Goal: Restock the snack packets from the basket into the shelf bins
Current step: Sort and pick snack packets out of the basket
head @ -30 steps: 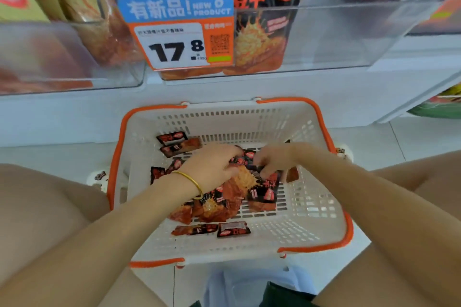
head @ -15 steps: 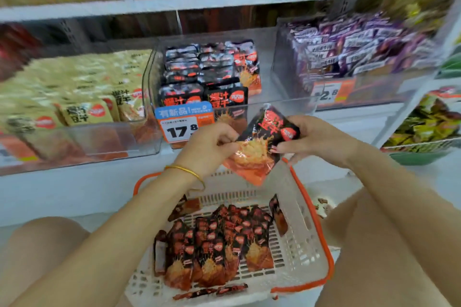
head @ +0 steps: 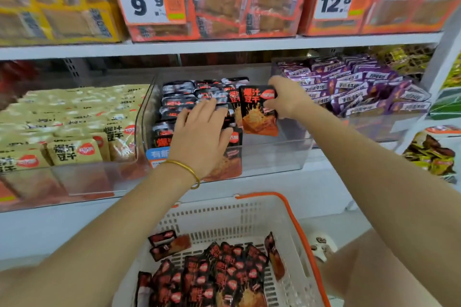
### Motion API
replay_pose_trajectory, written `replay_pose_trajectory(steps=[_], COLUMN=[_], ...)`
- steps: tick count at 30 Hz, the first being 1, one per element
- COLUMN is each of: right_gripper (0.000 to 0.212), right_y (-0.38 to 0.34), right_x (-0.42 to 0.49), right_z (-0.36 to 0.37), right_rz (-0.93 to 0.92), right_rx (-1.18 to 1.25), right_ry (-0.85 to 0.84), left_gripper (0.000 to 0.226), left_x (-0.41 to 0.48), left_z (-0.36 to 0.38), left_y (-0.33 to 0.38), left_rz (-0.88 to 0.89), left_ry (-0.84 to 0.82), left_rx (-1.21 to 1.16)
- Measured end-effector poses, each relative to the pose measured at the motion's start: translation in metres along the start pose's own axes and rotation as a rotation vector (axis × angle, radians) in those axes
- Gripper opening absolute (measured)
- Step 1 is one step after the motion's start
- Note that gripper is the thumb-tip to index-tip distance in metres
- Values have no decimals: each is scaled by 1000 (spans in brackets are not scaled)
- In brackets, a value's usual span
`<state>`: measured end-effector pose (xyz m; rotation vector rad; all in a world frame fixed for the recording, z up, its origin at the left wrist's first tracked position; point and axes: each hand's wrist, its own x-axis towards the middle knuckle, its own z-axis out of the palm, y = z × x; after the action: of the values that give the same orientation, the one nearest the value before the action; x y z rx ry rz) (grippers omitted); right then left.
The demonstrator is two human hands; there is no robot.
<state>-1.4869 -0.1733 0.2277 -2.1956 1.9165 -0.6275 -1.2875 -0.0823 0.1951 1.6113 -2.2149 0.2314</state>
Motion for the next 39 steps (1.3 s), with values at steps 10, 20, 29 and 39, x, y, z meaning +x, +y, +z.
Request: replay_pose_trajectory(steps=[10,20,29,39], right_gripper=[57,79,39,8], right_y=[3,-3,-5,20], right_x=[74,80,-15,-153], right_z=[64,80,15,121], right_rz=[129,315,165,166], right_rx=[9,213,509,445], right_ry=[-58,-28,165,-530], left_gripper=[57,54,36,28], left_x=[4,4,-24,-140], left_z=[24,30,19,108], left_y=[-13,-17,-3,-26], left_rz=[80,118,299,389], left_ry=[-6,50,311,-119], left_rx=[163,173,16,-7])
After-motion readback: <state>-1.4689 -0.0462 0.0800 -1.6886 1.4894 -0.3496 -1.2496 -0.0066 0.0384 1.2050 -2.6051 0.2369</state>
